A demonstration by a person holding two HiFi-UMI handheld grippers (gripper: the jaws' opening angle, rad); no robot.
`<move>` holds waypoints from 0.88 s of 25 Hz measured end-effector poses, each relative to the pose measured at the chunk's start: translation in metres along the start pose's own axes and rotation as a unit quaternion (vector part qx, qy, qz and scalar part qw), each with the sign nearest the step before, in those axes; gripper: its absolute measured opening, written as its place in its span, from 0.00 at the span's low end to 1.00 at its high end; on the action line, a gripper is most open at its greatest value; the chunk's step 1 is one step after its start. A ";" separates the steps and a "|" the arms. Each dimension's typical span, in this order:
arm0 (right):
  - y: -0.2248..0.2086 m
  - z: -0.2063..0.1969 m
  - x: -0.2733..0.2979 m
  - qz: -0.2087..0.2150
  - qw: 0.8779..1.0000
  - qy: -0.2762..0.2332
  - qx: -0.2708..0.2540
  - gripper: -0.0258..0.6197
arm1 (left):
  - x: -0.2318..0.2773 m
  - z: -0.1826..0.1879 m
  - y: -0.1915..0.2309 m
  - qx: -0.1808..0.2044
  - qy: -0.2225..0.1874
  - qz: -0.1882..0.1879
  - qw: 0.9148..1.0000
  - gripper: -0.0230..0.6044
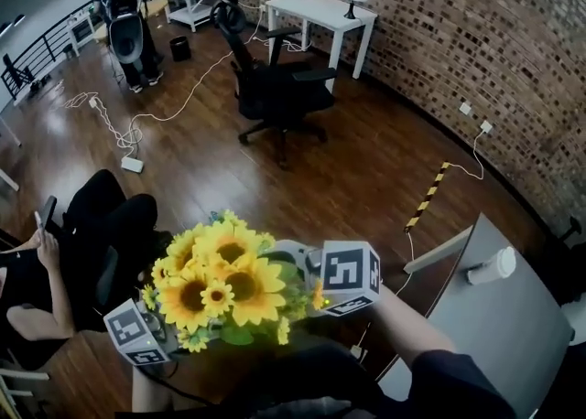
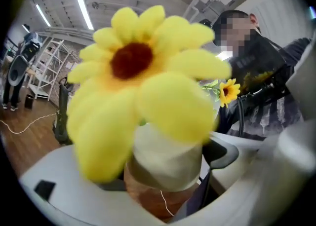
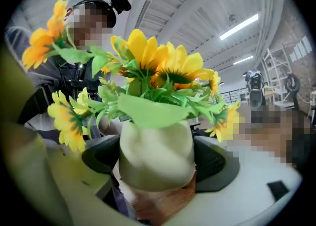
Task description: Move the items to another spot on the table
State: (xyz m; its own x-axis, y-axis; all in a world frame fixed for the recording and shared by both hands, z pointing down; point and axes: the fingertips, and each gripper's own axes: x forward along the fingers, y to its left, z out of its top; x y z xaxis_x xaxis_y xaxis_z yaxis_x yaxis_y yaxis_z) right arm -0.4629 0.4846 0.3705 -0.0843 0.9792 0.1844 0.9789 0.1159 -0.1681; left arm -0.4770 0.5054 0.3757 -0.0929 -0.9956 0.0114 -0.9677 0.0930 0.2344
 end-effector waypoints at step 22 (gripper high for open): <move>-0.127 0.045 -0.234 -0.319 0.941 -0.100 0.050 0.77 | 0.259 0.086 0.082 0.014 0.097 -0.320 0.942 0.80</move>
State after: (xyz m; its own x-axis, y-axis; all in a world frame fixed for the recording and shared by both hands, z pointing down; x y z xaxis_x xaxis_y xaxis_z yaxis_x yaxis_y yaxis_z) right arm -0.5757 0.2482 0.3047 -0.6919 0.7158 0.0944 0.6959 0.6960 -0.1768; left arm -0.6001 0.2565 0.3143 0.5543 -0.8305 0.0548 -0.8166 -0.5300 0.2285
